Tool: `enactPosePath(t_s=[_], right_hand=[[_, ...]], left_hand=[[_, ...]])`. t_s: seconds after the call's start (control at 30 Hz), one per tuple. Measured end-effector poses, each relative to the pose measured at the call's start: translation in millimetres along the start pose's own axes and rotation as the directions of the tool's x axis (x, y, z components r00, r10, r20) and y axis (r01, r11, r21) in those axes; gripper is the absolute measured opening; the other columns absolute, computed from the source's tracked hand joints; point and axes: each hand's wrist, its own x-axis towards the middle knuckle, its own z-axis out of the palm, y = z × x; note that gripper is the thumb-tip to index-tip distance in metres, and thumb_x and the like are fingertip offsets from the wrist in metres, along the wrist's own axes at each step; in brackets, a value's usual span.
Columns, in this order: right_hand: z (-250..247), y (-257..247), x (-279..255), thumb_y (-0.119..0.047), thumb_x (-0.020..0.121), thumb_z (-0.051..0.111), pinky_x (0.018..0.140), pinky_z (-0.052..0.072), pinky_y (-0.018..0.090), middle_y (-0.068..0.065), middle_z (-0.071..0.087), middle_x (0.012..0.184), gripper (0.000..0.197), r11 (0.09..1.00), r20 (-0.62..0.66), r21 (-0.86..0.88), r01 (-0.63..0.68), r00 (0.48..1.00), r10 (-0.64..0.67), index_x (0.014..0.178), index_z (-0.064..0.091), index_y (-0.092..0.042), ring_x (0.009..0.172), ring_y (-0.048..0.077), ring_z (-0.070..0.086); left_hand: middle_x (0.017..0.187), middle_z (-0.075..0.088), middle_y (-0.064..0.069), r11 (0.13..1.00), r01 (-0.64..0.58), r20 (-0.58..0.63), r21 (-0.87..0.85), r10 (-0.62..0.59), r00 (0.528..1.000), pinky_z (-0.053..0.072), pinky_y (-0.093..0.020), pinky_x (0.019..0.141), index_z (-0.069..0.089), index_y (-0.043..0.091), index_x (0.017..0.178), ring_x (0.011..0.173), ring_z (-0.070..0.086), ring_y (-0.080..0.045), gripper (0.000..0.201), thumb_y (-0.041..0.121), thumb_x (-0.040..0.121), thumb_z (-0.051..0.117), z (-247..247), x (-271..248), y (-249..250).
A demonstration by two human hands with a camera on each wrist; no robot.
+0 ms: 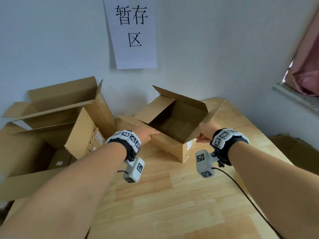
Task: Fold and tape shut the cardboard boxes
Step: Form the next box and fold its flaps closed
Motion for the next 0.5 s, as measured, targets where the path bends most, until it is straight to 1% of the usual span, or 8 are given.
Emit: enactPosePath(t_s=[0.03,0.07,0.17,0.27,0.3,0.37,0.43,0.5], right_hand=[[-3,1,0,-0.016,0.098,0.041,0.074,0.058,0.037,0.012,0.064,0.068,0.027,1.000,-0.016,-0.011,0.012,1.000,-0.012,0.104,0.056,0.006,0.062,0.025,0.066],[-6,1,-2,-0.015,0.097,0.043,0.077,0.057,0.038,0.012,0.064,0.070,0.025,1.000,-0.035,-0.024,0.018,0.999,-0.019,0.105,0.056,0.004,0.065,0.026,0.066],[-10,3,-8,-0.013,0.095,0.046,0.069,0.056,0.032,0.010,0.064,0.078,0.015,0.997,-0.101,-0.053,0.053,0.993,-0.058,0.105,0.052,-0.003,0.069,0.024,0.068],[-12,13,-9,-0.009,0.092,0.048,0.071,0.058,0.031,0.014,0.068,0.094,0.022,0.995,-0.096,-0.079,0.057,0.993,-0.065,0.111,0.054,0.001,0.076,0.025,0.069],[-12,18,-10,-0.010,0.093,0.048,0.069,0.058,0.030,0.015,0.068,0.095,0.023,0.996,-0.075,-0.077,0.054,0.995,-0.060,0.111,0.054,0.003,0.075,0.024,0.068],[-11,27,-13,-0.017,0.098,0.043,0.054,0.057,0.026,0.012,0.067,0.086,0.021,0.998,-0.044,-0.049,0.029,0.999,-0.031,0.108,0.049,0.001,0.067,0.022,0.067],[-11,35,-15,-0.026,0.101,0.036,0.047,0.052,0.025,0.010,0.066,0.079,0.026,1.000,-0.038,-0.030,0.009,0.999,-0.010,0.115,0.043,-0.006,0.062,0.021,0.066],[-12,40,-17,-0.028,0.102,0.031,0.041,0.049,0.023,0.011,0.066,0.079,0.033,1.000,-0.046,-0.016,-0.006,0.999,0.005,0.121,0.040,-0.003,0.060,0.022,0.064]], left_hand=[[0.144,0.048,0.002,0.999,0.004,-0.006,-0.035,-0.005,1.000,0.036,-0.033,0.106,0.044,0.035,0.140,0.127,0.047,-0.020,0.050,0.010,0.097,0.038,-2,0,4],[0.142,0.050,0.000,0.997,0.006,0.005,-0.073,-0.006,1.000,0.040,-0.031,0.102,0.045,0.034,0.139,0.125,0.049,-0.021,0.047,0.012,0.098,0.038,-4,-1,9],[0.142,0.049,-0.001,0.986,-0.031,0.009,-0.164,0.032,0.999,0.038,-0.031,0.105,0.048,0.028,0.140,0.129,0.046,-0.021,0.040,0.023,0.101,0.040,-6,-7,28],[0.141,0.051,0.001,0.984,-0.042,-0.018,-0.173,0.039,0.999,0.041,-0.034,0.104,0.049,0.029,0.139,0.128,0.047,-0.021,0.038,0.032,0.101,0.040,1,-9,43],[0.140,0.052,0.000,0.985,-0.034,-0.023,-0.166,0.031,0.999,0.043,-0.036,0.102,0.049,0.029,0.138,0.126,0.049,-0.021,0.038,0.033,0.101,0.040,4,-8,47],[0.138,0.054,-0.002,0.986,-0.027,-0.036,-0.166,0.021,0.999,0.046,-0.039,0.099,0.050,0.030,0.137,0.124,0.050,-0.023,0.037,0.032,0.101,0.040,10,-9,56],[0.138,0.054,-0.003,0.977,-0.053,-0.060,-0.208,0.041,0.997,0.044,-0.040,0.101,0.051,0.027,0.136,0.124,0.050,-0.024,0.037,0.029,0.101,0.040,12,-12,64],[0.138,0.053,-0.003,0.967,-0.091,-0.067,-0.237,0.077,0.995,0.042,-0.037,0.104,0.051,0.024,0.137,0.126,0.049,-0.023,0.037,0.027,0.102,0.039,12,-17,72]])
